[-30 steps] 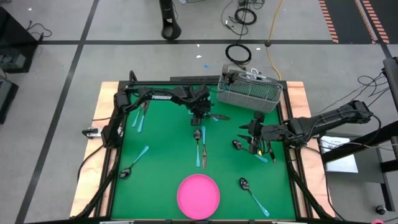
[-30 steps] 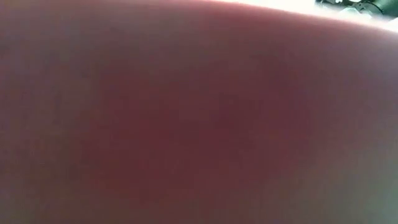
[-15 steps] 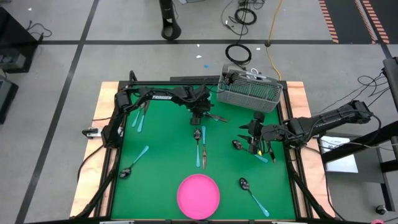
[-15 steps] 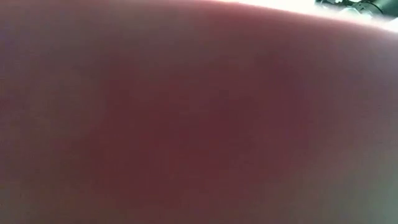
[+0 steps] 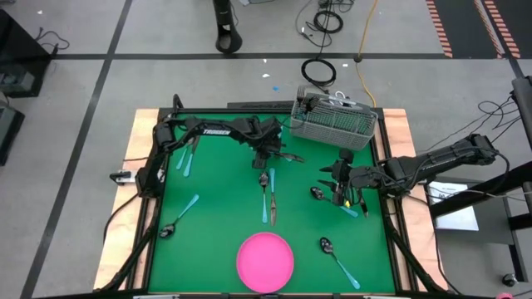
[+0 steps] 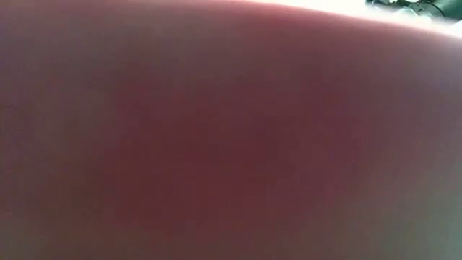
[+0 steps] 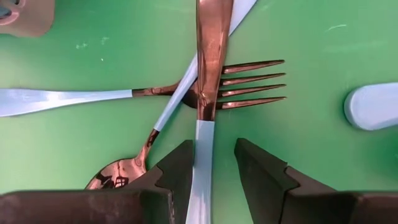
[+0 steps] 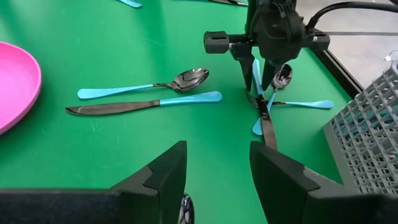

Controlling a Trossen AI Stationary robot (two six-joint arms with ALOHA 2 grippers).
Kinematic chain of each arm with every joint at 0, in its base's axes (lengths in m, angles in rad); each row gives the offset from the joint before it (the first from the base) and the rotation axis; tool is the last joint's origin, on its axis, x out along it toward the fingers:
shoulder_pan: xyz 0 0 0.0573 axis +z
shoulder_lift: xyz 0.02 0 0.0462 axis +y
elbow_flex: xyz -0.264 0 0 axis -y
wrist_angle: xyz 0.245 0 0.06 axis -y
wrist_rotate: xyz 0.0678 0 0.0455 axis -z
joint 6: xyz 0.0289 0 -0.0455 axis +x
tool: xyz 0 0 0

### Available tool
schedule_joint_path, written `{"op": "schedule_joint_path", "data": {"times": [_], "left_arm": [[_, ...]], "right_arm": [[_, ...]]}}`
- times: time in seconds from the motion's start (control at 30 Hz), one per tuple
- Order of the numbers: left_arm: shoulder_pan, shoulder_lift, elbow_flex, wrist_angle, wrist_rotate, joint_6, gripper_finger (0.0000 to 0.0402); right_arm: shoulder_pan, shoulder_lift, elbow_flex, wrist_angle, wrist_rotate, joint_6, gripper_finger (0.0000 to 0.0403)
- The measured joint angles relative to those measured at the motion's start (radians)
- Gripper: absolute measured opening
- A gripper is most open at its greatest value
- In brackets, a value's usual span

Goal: Sort silverware
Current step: Put the blue knife into the utensil holder

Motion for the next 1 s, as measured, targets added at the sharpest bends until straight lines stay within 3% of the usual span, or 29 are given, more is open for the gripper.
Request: {"op": "schedule_joint_path", "data": {"times": [0.4,0.73,1.0], "left_arm": [[-0.004,0.000,-0.002,0.003,-0.004,0.009,0.0037],[-0.004,-0.009,-0.005,0.020,-0.008,-0.008,0.0025],[-0.002,-0.086,-0.007,0.031,-0.017,-0.009,0.0018]], "right_arm": [[0.000,0.000,0.000,0.024,0.000,0.000,0.0164],[0.000,0.000,0.000,0.024,-0.001,0.019,0.0164],[0.000,0.000,0.000,0.022,-0.001,0.019,0.0164]]}}
